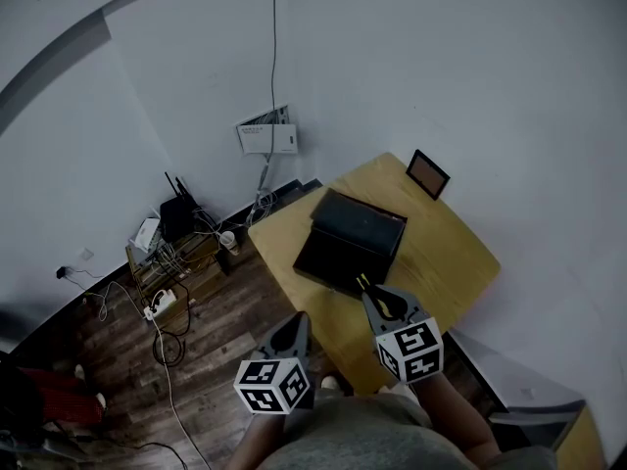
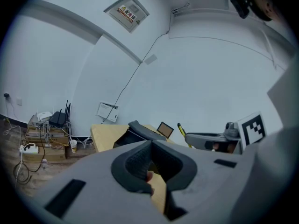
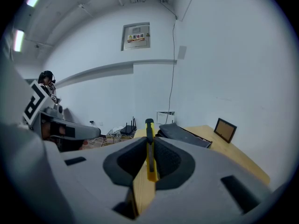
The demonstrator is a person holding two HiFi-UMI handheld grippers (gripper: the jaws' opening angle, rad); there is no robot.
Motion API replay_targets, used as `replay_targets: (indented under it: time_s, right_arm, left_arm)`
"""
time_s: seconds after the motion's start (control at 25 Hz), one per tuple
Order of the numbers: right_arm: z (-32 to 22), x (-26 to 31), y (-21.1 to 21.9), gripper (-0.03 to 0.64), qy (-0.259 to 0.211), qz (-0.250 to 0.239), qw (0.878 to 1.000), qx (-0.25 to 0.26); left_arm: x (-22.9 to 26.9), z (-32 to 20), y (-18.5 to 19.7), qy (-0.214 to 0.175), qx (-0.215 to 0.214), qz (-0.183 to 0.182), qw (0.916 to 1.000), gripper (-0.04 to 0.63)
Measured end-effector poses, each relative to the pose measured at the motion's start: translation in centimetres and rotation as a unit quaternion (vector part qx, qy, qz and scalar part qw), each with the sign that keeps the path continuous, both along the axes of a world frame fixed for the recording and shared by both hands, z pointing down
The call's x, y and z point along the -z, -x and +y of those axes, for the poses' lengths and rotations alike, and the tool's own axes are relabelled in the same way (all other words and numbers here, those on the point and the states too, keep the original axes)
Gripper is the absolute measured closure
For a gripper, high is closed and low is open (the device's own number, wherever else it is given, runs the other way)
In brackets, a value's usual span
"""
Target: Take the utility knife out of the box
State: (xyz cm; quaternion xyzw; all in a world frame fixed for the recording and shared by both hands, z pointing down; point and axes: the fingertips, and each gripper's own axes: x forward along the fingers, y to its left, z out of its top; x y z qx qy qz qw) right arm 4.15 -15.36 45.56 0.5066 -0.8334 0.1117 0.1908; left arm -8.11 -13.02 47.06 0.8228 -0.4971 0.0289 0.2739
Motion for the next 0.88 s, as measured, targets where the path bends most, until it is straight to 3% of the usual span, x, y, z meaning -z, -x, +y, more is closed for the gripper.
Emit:
replay_targets:
  time_s: [0.88]
  right_arm:
    - [-0.69, 0.99, 0.28, 0.577, -0.010, -0.024, 1.000, 0.004]
  left_arm:
    - [0.05, -0.70, -0.59, 0.002, -0.007, 0.005, 1.0000, 0.592]
